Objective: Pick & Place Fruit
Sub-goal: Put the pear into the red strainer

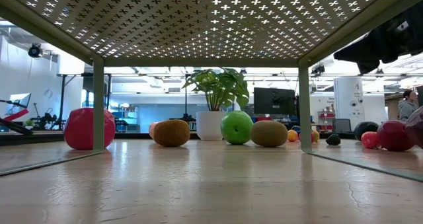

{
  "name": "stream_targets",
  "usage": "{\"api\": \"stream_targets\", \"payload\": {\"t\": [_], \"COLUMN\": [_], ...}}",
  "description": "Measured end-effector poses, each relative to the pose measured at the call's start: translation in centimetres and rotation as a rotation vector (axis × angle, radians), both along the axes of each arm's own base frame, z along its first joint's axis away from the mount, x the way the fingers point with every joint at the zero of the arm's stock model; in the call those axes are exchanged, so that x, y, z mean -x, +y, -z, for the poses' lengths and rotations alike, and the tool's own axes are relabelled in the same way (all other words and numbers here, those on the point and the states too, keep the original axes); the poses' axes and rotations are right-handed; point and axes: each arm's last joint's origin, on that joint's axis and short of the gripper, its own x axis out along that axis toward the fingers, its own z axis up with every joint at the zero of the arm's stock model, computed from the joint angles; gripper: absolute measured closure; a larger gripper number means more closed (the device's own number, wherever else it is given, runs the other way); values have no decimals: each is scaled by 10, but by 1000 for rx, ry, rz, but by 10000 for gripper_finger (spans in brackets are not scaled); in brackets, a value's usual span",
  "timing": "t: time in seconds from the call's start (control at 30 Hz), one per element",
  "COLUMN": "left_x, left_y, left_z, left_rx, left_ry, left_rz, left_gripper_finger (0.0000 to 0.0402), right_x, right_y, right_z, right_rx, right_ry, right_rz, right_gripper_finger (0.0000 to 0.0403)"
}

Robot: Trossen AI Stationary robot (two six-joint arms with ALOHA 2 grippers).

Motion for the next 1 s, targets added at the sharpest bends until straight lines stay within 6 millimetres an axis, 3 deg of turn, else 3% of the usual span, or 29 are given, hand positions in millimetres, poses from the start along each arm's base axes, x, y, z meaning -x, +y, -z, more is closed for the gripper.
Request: {"api": "stream_targets", "payload": {"t": [1.0], "left_x": [-48], "left_y": [-11], "left_z": [45], "left_rx": [36], "left_ry": [124], "left_rz": [4], "left_gripper_finger": [259], "right_x": [0], "right_y": [0], "right_z": [0], "right_rx": [-1], "right_ry": [3], "right_rz": [3], "right_gripper_finger": [394]}}
